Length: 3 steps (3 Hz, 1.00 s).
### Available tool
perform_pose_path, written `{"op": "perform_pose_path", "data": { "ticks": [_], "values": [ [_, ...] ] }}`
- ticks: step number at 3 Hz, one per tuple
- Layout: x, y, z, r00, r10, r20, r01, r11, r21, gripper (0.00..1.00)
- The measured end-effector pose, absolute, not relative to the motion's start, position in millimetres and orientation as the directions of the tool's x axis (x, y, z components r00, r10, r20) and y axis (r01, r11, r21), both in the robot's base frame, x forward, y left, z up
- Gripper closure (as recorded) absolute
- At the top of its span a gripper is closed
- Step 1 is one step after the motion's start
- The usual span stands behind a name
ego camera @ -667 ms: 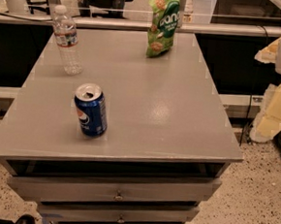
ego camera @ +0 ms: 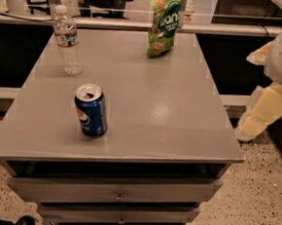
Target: Move water bottle near green rice chip bag
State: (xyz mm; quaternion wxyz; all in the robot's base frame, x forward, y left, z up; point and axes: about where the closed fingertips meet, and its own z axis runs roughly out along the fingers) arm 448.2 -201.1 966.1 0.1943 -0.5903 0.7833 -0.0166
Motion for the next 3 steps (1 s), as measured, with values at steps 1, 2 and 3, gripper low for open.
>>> {"op": "perform_pose_path", "data": {
  "ticks": [1, 2, 3],
  "values": [
    [479, -164, 942, -0.217, -0.874, -0.434, -0.907, 0.346, -0.242, 0.0],
    [524, -114, 931, -0.178, -0.795, -0.58, -0.899, 0.371, -0.232, 0.0],
    [560, -52, 933, -0.156, -0.674, -0.722, -0.893, 0.409, -0.188, 0.0]
  ]
}}
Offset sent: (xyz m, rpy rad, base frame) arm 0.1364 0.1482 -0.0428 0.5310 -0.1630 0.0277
